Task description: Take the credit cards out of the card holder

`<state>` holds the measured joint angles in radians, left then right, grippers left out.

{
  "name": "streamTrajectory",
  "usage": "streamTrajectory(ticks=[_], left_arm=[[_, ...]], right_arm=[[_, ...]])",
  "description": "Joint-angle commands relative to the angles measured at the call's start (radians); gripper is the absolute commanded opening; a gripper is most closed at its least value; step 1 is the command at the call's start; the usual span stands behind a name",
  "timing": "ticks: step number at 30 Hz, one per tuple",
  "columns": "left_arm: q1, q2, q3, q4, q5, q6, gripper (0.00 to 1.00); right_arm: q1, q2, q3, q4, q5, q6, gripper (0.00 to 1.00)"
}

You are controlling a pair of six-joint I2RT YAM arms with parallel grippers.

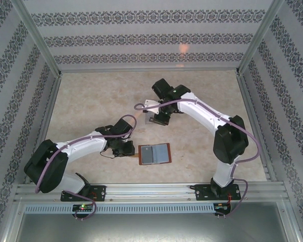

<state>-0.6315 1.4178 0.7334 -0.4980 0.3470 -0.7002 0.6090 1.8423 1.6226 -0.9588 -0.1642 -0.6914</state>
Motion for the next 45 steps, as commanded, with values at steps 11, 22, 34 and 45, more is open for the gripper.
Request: streamTrajectory(ticks=[11,22,34,45], left_arm=[[0.018,-0.092,-0.024,-0.038,-0.061,-0.059,0.18],[0.027,-0.114,-0.028,-0.057,-0.083,-0.076,0.18],[0.039,-0.105,-0.02,-0.065,-0.084,-0.072,0.18],[0.044,-0.078,0.002,-0.06,-0.07,-0.055,0.19]], right_arm=[[-0.082,0.351,0.582,-0.294,0.015,-0.299,0.0],[-0.113,0.545,0.825,-0.34,0.021,-0.363,0.0],[-0.118,0.652,0.889,-0.311,0.025,-0.381,0.0],[-0.135,0.623,0.886,-0.172,0.133,-0.312,0.29]])
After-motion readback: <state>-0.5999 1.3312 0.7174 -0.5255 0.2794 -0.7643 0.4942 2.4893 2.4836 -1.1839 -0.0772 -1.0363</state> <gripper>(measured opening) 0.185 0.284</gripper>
